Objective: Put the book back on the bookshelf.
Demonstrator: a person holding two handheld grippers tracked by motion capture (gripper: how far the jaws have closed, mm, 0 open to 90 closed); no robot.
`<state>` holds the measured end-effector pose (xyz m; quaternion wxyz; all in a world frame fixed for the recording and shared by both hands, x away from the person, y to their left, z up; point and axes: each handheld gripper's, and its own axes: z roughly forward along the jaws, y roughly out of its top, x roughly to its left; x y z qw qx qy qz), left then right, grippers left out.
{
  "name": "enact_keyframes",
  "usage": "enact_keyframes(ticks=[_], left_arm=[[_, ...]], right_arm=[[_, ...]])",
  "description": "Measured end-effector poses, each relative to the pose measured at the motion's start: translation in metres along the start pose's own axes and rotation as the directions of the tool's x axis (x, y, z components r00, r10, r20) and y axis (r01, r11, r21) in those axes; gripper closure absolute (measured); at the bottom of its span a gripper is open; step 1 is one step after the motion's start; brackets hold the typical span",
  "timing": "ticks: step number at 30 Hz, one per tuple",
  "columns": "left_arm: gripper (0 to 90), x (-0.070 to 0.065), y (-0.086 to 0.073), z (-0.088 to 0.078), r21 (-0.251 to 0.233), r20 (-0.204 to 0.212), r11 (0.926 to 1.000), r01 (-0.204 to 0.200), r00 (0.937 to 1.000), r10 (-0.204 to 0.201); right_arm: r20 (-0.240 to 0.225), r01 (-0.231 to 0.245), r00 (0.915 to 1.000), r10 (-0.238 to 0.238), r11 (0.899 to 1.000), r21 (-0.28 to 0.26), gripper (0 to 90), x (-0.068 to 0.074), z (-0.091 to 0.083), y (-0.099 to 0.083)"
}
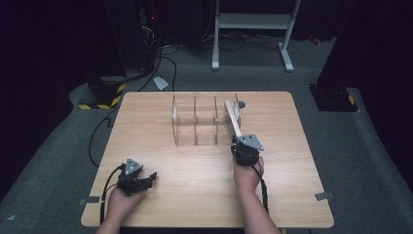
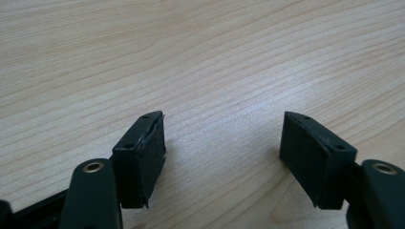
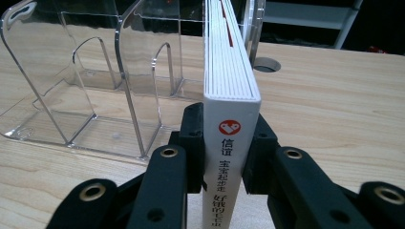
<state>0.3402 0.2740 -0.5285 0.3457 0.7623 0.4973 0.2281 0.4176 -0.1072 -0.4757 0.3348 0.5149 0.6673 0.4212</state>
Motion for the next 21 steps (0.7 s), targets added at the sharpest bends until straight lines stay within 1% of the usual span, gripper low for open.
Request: enact_keyframes(ticks=[2, 4, 5, 8, 12, 13, 15, 16, 19, 21], left_arm=[[32.4, 0.000, 0.000, 0.000, 0.000, 0.000, 1.0000, 0.000, 1.0000, 0.000], [32.4, 0.000, 0.000, 0.000, 0.000, 0.000, 1.0000, 0.000, 1.0000, 0.000], [32.4, 0.000, 0.000, 0.000, 0.000, 0.000, 1.0000, 0.000, 1.0000, 0.000], [32.4, 0.000, 0.000, 0.000, 0.001, 0.000, 1.0000, 0.000, 1.0000, 0.000], [32.4, 0.000, 0.000, 0.000, 0.001, 0.000, 1.0000, 0.000, 1.0000, 0.000], [32.4, 0.000, 0.000, 0.000, 0.001, 0.000, 1.0000, 0.000, 1.0000, 0.000], [32.4, 0.000, 0.000, 0.000, 0.001, 0.000, 1.0000, 0.000, 1.0000, 0.000], [32.4, 0.000, 0.000, 0.000, 0.001, 0.000, 1.0000, 0.000, 1.0000, 0.000], [32.4, 0.000, 0.000, 0.000, 0.001, 0.000, 1.0000, 0.000, 1.0000, 0.000], [32.4, 0.000, 0.000, 0.000, 0.002, 0.001, 1.0000, 0.000, 1.0000, 0.000]], right_arm=[[0.011, 0.005, 0.9999, -0.005, 1.000, -0.009, 74.9, 0.001, 0.000, 0.000], [0.011, 0.004, 0.9999, -0.004, 1.000, -0.018, 75.1, 0.002, 0.000, 0.000], [0.024, 0.009, 0.9997, -0.008, 0.999, -0.036, 75.2, 0.004, 0.001, 0.002], [0.026, 0.006, 0.9997, -0.005, 0.999, -0.046, 75.3, 0.005, 0.001, 0.004], [0.043, 0.015, 0.9990, -0.012, 0.998, -0.063, 75.4, 0.007, 0.003, 0.008], [0.050, 0.015, 0.9987, -0.012, 0.997, -0.076, 75.5, 0.008, 0.003, 0.010], [0.055, 0.016, 0.9984, -0.011, 0.997, -0.081, 75.4, 0.008, 0.003, 0.011], [0.060, 0.015, 0.9982, -0.010, 0.996, -0.092, 75.4, 0.009, 0.003, 0.013], [0.063, 0.012, 0.9980, -0.006, 0.995, -0.096, 75.4, 0.008, 0.004, 0.013], [0.068, 0.006, 0.9977, 0.000, 0.996, -0.087, 75.4, 0.008, 0.004, 0.013]])
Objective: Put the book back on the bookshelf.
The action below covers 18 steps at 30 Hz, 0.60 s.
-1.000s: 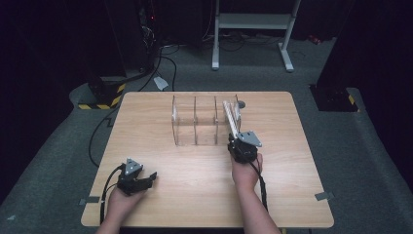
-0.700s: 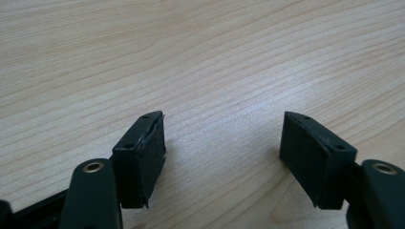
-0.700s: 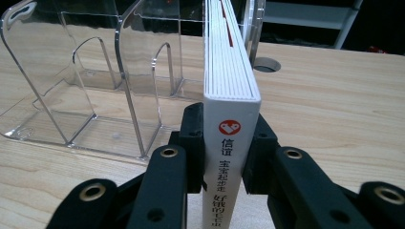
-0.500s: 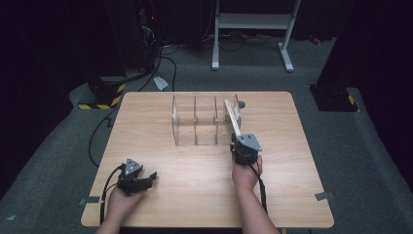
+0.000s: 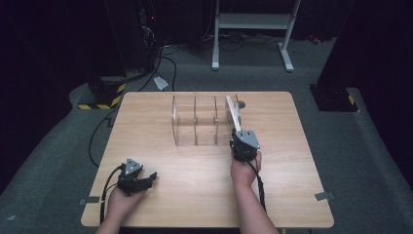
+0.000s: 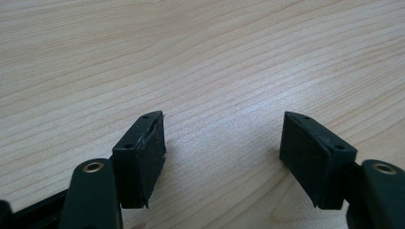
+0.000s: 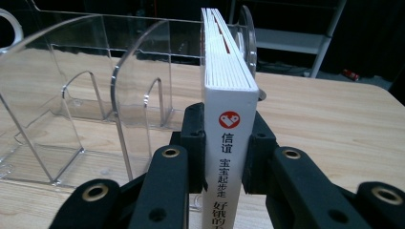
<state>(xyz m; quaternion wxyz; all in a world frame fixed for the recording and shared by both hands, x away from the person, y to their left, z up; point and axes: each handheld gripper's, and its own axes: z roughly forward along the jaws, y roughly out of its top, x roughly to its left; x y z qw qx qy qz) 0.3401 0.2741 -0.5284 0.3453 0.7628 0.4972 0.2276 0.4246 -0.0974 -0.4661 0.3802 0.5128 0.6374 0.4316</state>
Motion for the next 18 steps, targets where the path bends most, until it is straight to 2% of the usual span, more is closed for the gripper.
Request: enact_keyframes(ticks=[18], left_arm=[[32.4, -0.0004, -0.0003, -0.0001, -0.002, 0.001, 1.0000, 0.002, 1.0000, -0.002]], right_arm=[[0.031, -0.039, 0.9988, 0.038, 0.999, 0.009, 74.1, 0.0026, 0.0007, -0.0095]])
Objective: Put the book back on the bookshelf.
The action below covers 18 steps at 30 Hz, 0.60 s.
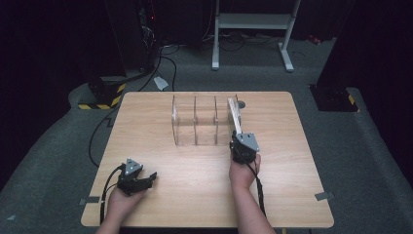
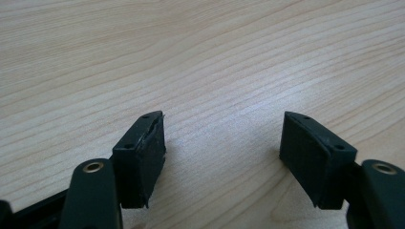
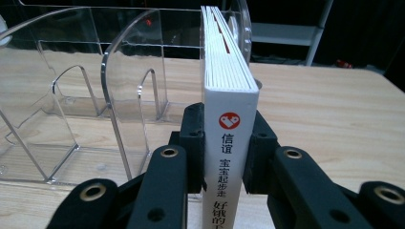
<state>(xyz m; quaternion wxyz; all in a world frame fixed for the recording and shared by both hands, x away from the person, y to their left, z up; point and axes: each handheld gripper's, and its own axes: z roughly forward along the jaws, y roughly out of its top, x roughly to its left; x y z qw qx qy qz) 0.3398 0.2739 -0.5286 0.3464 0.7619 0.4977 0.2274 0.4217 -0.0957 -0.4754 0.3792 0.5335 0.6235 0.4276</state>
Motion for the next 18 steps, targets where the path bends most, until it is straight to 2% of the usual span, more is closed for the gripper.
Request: enact_keyframes(ticks=[2, 6, 7, 10, 12, 18], left_arm=[[32.4, 0.000, 0.000, 0.000, 0.000, 0.001, 1.0000, 0.000, 1.0000, 0.000], [32.4, 0.000, -0.001, -0.001, 0.000, 0.001, 1.0000, -0.002, 1.0000, 0.002], [32.4, 0.000, -0.001, -0.001, -0.002, 0.000, 1.0000, -0.003, 1.0000, 0.003], [32.4, 0.000, -0.001, -0.001, 0.000, 0.001, 1.0000, -0.003, 1.0000, 0.003], [32.4, 0.000, -0.001, -0.001, -0.001, 0.002, 1.0000, -0.004, 1.0000, 0.004], [32.4, -0.001, -0.001, -0.001, -0.001, 0.002, 1.0000, -0.004, 1.0000, 0.004]], right_arm=[[-0.002, -0.023, 0.9997, 0.023, 1.000, 0.013, 73.5, -0.001, 0.000, -0.003], [-0.011, -0.036, 0.9993, 0.036, 0.999, 0.016, 70.7, -0.002, -0.001, -0.006], [-0.030, -0.040, 0.9987, 0.041, 0.999, 0.019, 65.4, -0.001, -0.001, -0.006], [-0.047, -0.047, 0.9977, 0.048, 0.998, 0.028, 62.7, -0.001, -0.002, -0.007], [-0.081, -0.042, 0.9956, 0.046, 0.998, 0.043, 59.0, -0.002, -0.005, -0.010], [-0.137, -0.026, 0.9900, 0.034, 0.998, 0.059, 62.5, -0.010, -0.014, -0.019]])
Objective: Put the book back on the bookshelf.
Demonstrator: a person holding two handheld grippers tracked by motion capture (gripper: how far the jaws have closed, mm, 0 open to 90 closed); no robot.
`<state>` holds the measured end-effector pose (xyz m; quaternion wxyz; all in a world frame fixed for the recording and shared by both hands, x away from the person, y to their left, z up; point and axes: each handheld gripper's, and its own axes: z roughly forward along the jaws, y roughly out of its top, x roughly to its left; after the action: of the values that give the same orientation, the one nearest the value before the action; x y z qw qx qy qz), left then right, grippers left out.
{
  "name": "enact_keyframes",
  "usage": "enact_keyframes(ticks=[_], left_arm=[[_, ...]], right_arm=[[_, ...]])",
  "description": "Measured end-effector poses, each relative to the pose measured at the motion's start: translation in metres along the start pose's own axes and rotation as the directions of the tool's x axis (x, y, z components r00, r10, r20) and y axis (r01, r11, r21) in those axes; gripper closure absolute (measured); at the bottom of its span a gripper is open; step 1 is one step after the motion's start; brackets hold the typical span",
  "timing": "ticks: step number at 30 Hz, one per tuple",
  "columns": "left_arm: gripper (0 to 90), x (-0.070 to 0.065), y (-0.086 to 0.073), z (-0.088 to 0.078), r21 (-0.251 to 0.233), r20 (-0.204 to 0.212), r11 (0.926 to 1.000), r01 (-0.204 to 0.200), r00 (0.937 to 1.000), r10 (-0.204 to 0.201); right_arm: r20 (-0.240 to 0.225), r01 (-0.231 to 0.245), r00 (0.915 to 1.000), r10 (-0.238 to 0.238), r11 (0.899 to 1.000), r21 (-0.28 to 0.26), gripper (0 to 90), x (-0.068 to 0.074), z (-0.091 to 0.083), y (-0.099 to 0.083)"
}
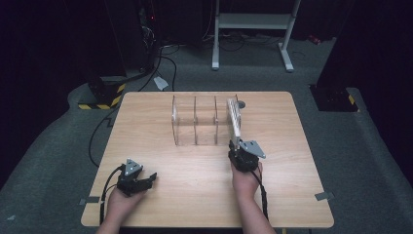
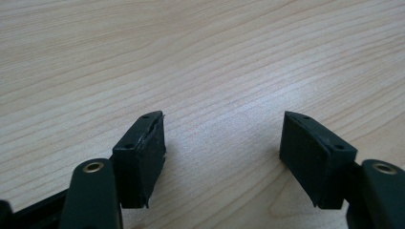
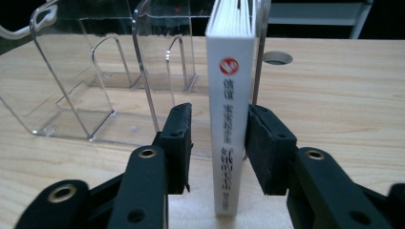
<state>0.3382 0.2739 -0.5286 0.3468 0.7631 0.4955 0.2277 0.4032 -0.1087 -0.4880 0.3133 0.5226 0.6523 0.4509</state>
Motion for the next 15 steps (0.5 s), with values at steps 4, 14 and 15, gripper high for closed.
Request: enact_keyframes(ticks=[4, 14, 15], left_arm=[[32.4, -0.0001, 0.0000, 0.0000, 0.000, 0.000, 1.0000, 0.001, 1.0000, -0.001], [32.4, 0.0000, -0.0001, -0.0004, 0.002, 0.001, 1.0000, -0.003, 1.0000, 0.003], [32.4, 0.0000, -0.0002, -0.0004, 0.001, 0.000, 1.0000, -0.003, 1.0000, 0.003]], right_arm=[[-0.002, -0.006, 1.0000, 0.006, 1.000, 0.007, 71.3, -0.0039, -0.0023, -0.0026], [0.049, -0.024, 0.9985, 0.024, 1.000, -0.010, 73.0, 0.0017, -0.0007, -0.0041], [0.049, -0.024, 0.9985, 0.024, 1.000, -0.010, 73.0, 0.0017, -0.0007, -0.0041]])
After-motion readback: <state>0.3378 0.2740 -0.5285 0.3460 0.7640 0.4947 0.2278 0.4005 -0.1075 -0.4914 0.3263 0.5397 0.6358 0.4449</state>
